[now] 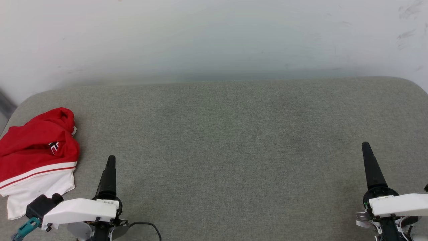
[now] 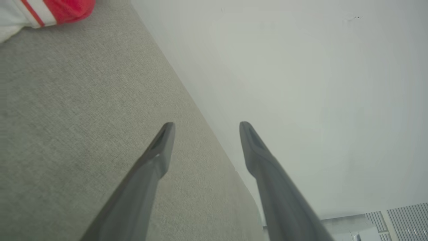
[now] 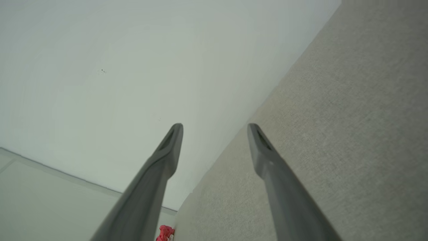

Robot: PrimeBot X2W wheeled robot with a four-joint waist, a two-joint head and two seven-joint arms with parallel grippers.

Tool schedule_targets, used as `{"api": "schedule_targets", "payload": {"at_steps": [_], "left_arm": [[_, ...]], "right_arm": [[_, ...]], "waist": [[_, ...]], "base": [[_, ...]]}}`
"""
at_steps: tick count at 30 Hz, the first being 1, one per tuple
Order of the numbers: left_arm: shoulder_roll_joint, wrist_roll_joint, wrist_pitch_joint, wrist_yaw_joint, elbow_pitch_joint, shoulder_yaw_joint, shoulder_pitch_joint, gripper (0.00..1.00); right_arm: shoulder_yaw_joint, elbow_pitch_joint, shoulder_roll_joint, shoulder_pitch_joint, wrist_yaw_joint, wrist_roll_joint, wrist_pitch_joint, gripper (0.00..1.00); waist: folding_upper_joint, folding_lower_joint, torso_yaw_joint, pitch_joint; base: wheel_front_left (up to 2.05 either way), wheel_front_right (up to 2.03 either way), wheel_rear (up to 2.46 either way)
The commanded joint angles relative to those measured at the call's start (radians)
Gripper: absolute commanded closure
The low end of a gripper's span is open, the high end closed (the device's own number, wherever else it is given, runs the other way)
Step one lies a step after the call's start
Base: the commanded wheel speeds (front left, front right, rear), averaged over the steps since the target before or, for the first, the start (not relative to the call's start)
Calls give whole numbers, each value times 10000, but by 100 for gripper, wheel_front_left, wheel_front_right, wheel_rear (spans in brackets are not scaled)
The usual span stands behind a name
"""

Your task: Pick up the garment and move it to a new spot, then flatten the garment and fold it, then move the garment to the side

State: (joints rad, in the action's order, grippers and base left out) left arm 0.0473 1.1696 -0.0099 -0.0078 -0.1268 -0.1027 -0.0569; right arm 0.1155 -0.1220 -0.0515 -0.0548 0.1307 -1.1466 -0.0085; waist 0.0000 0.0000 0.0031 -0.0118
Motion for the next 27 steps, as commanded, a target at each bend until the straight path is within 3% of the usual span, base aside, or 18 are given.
{"api": "schedule_targets", "payload": {"at_steps": [1,12,27], "left_arm": [[20,-608,-130,172,297,94,-9,0],[23,-2871,-532,715,580,486,168,0],[217,-5241,-1016,1130,691,1051,291,0]], "right_arm": [[-75,364,0,-19,0,659,-127,0],[-359,726,2,204,0,3091,-533,0],[-488,829,5,408,0,5308,-1018,0]], "waist": [[0,0,6,-3],[0,0,44,-10],[0,0,41,-65]], "base": [[0,0,0],[0,0,0],[0,0,0]]}}
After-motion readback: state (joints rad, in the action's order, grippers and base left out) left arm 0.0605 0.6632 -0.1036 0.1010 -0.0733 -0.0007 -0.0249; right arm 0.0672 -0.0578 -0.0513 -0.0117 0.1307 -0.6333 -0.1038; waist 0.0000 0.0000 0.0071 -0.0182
